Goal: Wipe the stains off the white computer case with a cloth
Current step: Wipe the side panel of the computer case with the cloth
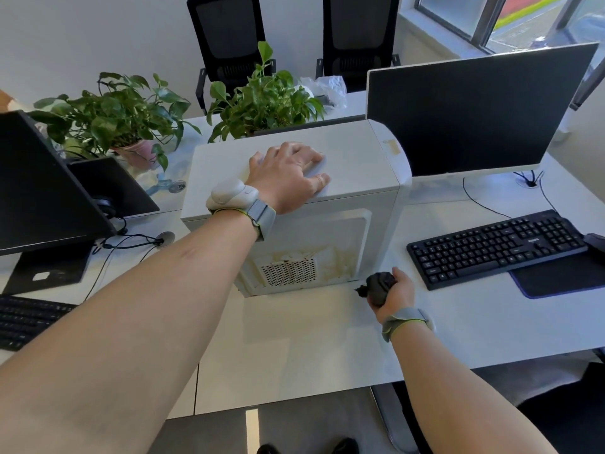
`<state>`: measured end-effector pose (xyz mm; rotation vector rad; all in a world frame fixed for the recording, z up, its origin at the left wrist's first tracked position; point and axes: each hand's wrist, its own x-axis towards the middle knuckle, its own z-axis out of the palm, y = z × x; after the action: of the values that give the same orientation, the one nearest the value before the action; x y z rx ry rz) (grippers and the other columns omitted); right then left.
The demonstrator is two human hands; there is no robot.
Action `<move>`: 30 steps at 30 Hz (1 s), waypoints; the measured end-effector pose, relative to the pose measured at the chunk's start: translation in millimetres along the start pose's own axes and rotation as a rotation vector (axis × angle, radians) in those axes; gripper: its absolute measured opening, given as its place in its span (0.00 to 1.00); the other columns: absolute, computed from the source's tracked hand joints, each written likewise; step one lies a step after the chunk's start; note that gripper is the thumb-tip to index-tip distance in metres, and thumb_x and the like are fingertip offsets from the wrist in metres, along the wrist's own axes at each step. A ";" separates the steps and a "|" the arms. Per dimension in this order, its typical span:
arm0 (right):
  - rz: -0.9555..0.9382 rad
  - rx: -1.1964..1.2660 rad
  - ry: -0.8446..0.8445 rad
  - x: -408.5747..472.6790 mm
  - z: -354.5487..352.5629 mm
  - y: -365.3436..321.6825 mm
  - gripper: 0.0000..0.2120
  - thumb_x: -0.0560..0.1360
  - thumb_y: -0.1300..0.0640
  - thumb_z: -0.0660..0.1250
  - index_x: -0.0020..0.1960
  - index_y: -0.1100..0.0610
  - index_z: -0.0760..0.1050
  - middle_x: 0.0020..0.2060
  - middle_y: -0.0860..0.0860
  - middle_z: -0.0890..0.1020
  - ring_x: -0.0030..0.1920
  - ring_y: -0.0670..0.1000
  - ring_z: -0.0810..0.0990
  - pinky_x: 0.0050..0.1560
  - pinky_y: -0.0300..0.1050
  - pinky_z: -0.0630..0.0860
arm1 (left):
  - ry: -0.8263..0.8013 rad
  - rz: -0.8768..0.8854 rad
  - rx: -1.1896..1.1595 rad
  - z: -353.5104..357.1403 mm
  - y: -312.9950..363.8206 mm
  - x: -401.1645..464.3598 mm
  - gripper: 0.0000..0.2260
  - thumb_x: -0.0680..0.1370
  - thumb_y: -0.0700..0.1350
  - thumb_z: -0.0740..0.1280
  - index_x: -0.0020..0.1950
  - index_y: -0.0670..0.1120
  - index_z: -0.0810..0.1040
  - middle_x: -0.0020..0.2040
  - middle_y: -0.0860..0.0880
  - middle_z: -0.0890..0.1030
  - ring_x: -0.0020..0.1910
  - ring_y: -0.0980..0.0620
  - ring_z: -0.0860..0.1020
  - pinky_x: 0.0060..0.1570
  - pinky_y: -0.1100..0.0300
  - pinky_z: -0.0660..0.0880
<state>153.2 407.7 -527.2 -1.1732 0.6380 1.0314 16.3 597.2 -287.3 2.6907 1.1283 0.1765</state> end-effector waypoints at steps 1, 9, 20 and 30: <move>-0.031 -0.042 -0.006 5.5 2.2 4.5 0.05 0.80 0.54 0.65 0.49 0.55 0.75 0.46 0.54 0.80 0.43 0.58 0.81 0.35 0.45 0.79 | 0.001 -0.002 0.001 0.7 -1.1 0.4 0.22 0.79 0.67 0.58 0.72 0.65 0.69 0.77 0.55 0.64 0.76 0.48 0.62 0.76 0.42 0.52; -0.567 -1.151 0.375 8.0 -8.9 42.4 0.34 0.73 0.46 0.73 0.74 0.50 0.62 0.69 0.60 0.68 0.63 0.68 0.72 0.63 0.61 0.73 | 0.002 0.000 0.000 0.6 -1.2 1.4 0.22 0.79 0.67 0.57 0.72 0.65 0.69 0.76 0.56 0.64 0.75 0.48 0.62 0.75 0.42 0.52; -0.516 -1.536 0.177 27.9 15.9 53.8 0.13 0.81 0.61 0.58 0.63 0.62 0.73 0.67 0.56 0.66 0.48 0.60 0.79 0.53 0.50 0.76 | 0.013 0.011 0.002 2.2 -0.4 2.0 0.21 0.78 0.67 0.57 0.71 0.65 0.69 0.75 0.56 0.65 0.74 0.48 0.63 0.75 0.41 0.52; -0.447 -1.203 -0.229 11.4 14.2 76.4 0.11 0.77 0.66 0.60 0.45 0.61 0.81 0.36 0.55 0.84 0.36 0.54 0.83 0.40 0.44 0.81 | 0.008 0.008 -0.001 1.8 -2.2 0.7 0.22 0.78 0.67 0.57 0.71 0.65 0.69 0.76 0.56 0.65 0.75 0.49 0.62 0.75 0.42 0.52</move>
<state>87.9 428.1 -565.7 -2.0474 -0.5404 1.1275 15.6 598.9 -289.6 2.6965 1.1203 0.1895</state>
